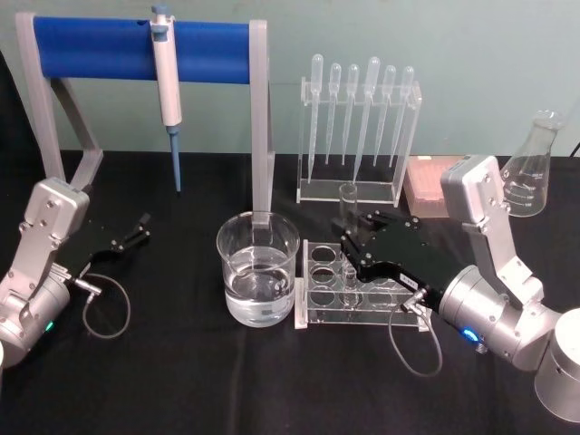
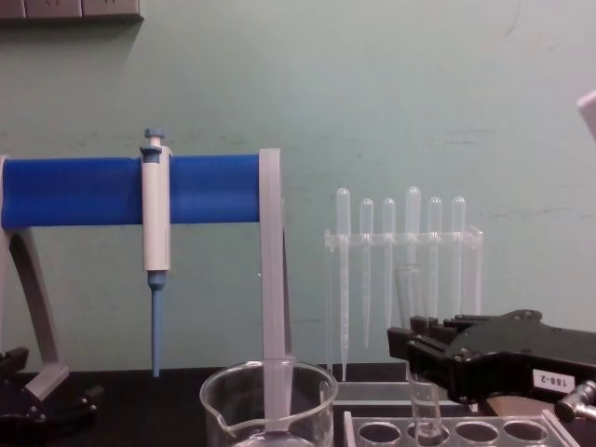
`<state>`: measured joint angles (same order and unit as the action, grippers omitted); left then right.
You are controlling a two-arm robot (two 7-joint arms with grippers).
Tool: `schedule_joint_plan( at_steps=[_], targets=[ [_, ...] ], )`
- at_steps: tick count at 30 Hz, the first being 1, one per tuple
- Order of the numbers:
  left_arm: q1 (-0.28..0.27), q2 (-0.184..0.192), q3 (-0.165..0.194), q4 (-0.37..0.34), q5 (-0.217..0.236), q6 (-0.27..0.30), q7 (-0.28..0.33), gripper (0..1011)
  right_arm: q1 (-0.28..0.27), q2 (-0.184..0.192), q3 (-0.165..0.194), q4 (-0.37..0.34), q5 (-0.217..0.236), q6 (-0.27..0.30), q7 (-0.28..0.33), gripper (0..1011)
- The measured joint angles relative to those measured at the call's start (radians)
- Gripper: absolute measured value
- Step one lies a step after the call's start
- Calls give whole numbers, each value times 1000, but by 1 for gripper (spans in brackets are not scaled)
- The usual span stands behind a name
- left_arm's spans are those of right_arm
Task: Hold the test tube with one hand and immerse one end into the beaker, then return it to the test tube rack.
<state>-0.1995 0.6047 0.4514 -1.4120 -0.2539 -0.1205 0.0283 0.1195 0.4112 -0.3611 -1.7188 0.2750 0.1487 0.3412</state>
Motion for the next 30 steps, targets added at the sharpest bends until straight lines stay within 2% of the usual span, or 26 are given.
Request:
schedule_joint_plan(
  at_steps=[5,8,9,12,13,14,18,25,28,29,30],
  targets=[
    [0,0,0,0,0,0,0,1000,1,1,-2,2,-7,6,4,241],
    [0,0,0,0,0,0,0,1000,-2,0,-1,2,-11,7,4,315],
    [0,0,0,0,0,0,0,1000,-4,0,2,1,-13,8,2,384],
    [0,0,0,0,0,0,0,1000,-13,1,9,-8,-17,13,-6,445],
    [0,0,0,0,0,0,0,1000,-16,2,11,-12,-19,15,-9,507],
    [0,0,0,0,0,0,0,1000,-20,3,13,-16,-20,17,-10,528],
    [0,0,0,0,0,0,0,1000,-55,13,33,-47,-21,25,-24,650],
    [0,0,0,0,0,0,0,1000,-166,40,89,-127,-6,40,-50,853],
    [0,0,0,0,0,0,0,1000,-208,47,127,-146,2,37,-68,957],
    [0,0,0,0,0,0,0,1000,-217,47,139,-147,4,35,-74,957],
    [0,0,0,0,0,0,0,1000,-228,46,163,-145,8,31,-86,985]
  ],
)
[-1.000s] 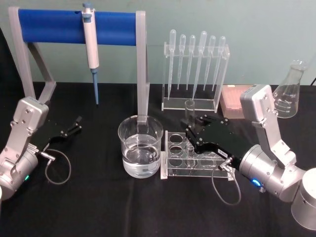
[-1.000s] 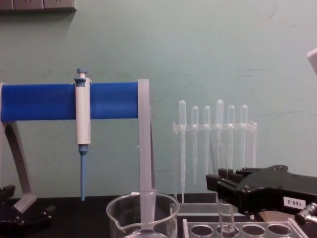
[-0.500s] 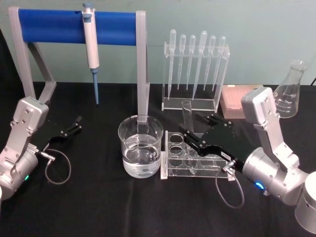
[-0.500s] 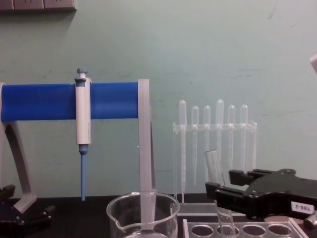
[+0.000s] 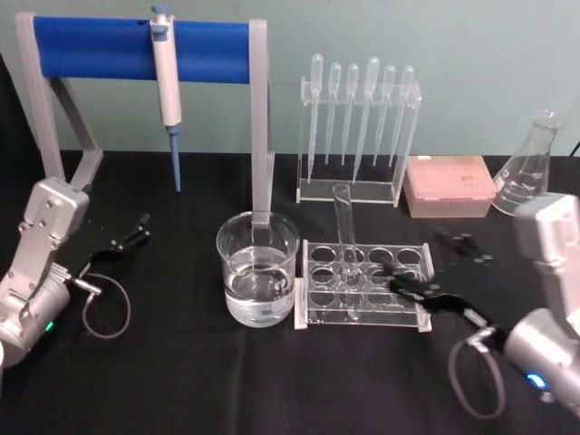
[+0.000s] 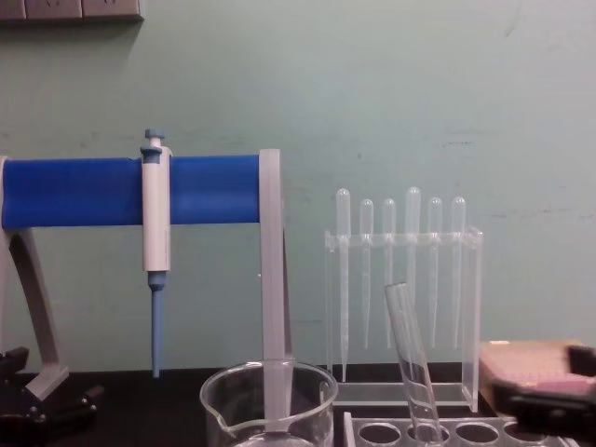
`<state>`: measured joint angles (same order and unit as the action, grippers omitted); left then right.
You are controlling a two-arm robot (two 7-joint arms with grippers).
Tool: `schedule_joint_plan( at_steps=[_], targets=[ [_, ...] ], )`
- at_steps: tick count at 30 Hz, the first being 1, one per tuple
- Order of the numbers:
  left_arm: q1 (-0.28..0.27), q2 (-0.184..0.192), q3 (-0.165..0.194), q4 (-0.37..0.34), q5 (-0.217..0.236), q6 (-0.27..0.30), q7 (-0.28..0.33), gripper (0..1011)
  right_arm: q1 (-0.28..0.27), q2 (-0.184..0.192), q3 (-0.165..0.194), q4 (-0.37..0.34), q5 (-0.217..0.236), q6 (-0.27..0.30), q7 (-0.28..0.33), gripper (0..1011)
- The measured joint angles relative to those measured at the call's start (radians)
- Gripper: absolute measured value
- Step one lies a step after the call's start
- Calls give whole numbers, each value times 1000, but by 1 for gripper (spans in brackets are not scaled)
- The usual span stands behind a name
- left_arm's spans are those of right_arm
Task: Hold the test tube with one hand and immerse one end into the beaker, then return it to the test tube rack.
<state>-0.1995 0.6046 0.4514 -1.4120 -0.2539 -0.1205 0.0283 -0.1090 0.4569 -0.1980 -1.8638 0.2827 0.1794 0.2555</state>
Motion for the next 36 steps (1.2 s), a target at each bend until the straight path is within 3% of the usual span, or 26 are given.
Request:
schedule_joint_plan(
  at_steps=[1,5,8,11,15,23,36],
  targets=[
    [0,0,0,0,0,0,0,1000,-7,-4,25,10,5,-6,-11,1003],
    [0,0,0,0,0,0,0,1000,-7,-20,66,44,9,-19,-36,1000],
    [0,0,0,0,0,0,0,1000,6,-47,95,88,-13,-37,-89,1000],
    [0,0,0,0,0,0,0,1000,32,-101,115,172,-57,-92,-168,1002],
    [0,0,0,0,0,0,0,1000,55,-130,113,244,-94,-151,-195,1002],
    [0,0,0,0,0,0,0,1000,69,-143,100,278,-138,-158,-186,1002],
    [0,0,0,0,0,0,0,1000,68,-143,100,277,-132,-160,-185,1002]
  ],
)
